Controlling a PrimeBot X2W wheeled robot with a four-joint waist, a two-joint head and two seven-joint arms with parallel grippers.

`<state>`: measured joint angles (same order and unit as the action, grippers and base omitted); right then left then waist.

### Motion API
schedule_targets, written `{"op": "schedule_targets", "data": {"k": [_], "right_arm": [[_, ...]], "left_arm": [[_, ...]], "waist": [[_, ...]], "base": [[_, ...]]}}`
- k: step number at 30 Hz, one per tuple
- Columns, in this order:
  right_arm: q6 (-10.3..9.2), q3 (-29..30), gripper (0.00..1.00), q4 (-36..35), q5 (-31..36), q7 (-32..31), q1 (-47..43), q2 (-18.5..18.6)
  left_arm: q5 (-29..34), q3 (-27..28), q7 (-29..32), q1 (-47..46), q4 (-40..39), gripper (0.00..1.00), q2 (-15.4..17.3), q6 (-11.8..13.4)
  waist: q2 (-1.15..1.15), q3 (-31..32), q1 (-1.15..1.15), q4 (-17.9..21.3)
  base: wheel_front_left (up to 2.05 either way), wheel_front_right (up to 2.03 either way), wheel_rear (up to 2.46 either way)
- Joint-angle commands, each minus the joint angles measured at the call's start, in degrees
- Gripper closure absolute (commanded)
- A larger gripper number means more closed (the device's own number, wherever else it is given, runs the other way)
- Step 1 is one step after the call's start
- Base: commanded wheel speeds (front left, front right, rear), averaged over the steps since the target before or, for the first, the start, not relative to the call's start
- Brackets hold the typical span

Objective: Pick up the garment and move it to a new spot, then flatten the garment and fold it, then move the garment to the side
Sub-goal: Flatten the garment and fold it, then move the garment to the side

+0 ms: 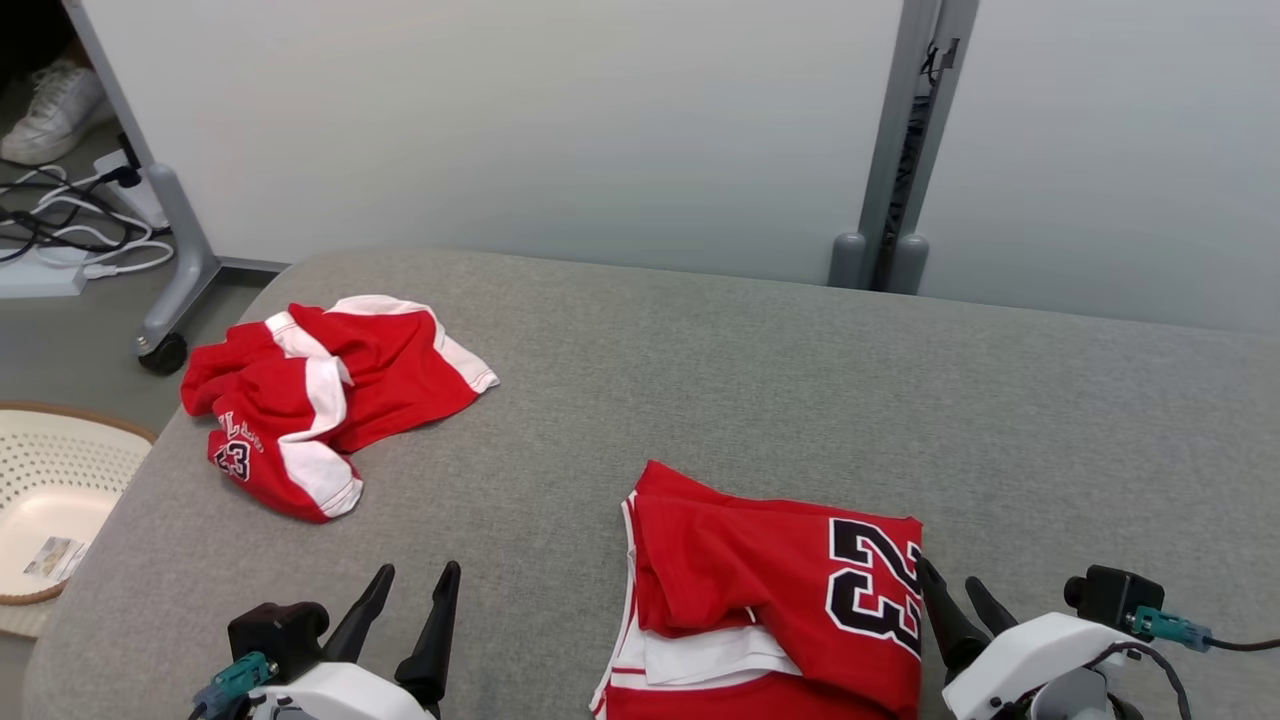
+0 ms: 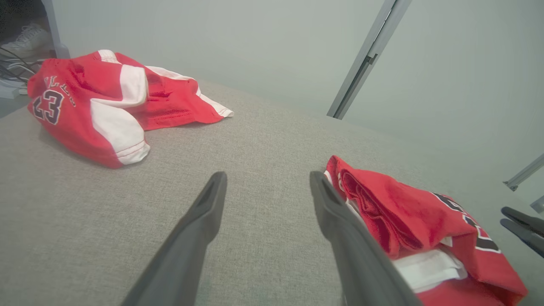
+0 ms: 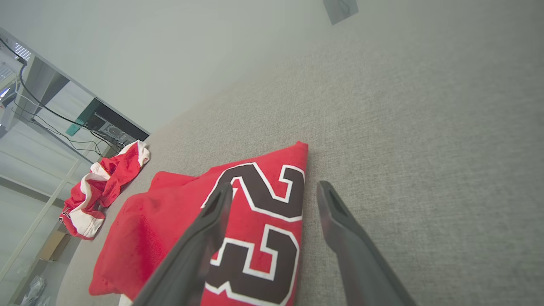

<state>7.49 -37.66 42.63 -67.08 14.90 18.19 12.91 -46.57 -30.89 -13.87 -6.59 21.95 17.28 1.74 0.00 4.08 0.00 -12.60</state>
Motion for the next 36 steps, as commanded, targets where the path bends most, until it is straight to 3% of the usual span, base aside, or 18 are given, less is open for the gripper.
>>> {"op": "schedule_targets", "data": {"k": [1, 17, 18, 19, 20, 21, 28, 36], "right_arm": [[0.03, 0.0, 0.0, 1.0, -0.8, 0.0, 0.2, 0.0], [0.02, -0.4, 0.0, 11.1, -7.2, -4.9, 2.6, -3.1], [0.03, -0.5, 0.16, 10.9, -7.3, -4.6, 2.7, -3.2], [0.02, -0.5, 0.6, 10.7, -7.5, -4.3, 2.9, -3.2], [0.02, -0.5, 0.6, 10.7, -7.5, -4.3, 2.9, -3.2], [0.03, -0.6, 1.0, 10.5, -7.6, -4.1, 3.1, -3.0], [0.02, -1.1, 1.0, 7.5, -7.0, -1.6, 4.0, -0.8], [0.03, -2.9, 1.0, 5.1, -2.6, 0.1, 6.4, 4.8]], "left_arm": [[0.0, 0.0, 0.1, -1.1, -0.2, 0.0, 0.4, -0.1], [0.2, -0.1, 0.3, -1.8, -0.7, 0.0, 1.2, 0.2], [0.1, -0.1, 0.3, -1.7, -0.8, 0.0, 1.3, 0.3], [0.1, 0.0, 0.2, -1.7, -0.8, 0.0, 1.3, 0.3], [0.1, 0.0, 0.2, -1.7, -0.8, 0.0, 1.3, 0.3], [0.0, 0.0, 0.2, -1.6, -0.9, 0.0, 1.3, 0.3], [-0.3, 0.2, -0.1, -0.8, -1.0, 0.0, 1.1, 0.7], [-0.5, 0.0, -0.3, 0.0, -1.0, 0.0, 0.6, 0.6]], "waist": [[0.0, -0.4, 0.0, -0.9], [0.0, -1.8, 0.0, -5.5], [0.0, -1.9, 0.0, -5.6], [0.0, -1.9, 0.0, -5.6], [0.0, -1.9, 0.0, -5.6], [0.0, -1.9, 0.0, -5.6], [0.0, -1.6, 0.0, -3.5], [0.0, -1.3, 0.0, 1.2]], "base": [[0.0, 0.0, 0.0], [0.0, 0.0, 0.0], [0.0, 0.0, 0.0], [0.0, 0.0, 0.0], [0.0, 0.0, 0.0], [0.0, 0.0, 0.0], [0.0, 0.0, 0.0], [0.0, 0.0, 0.0]]}}
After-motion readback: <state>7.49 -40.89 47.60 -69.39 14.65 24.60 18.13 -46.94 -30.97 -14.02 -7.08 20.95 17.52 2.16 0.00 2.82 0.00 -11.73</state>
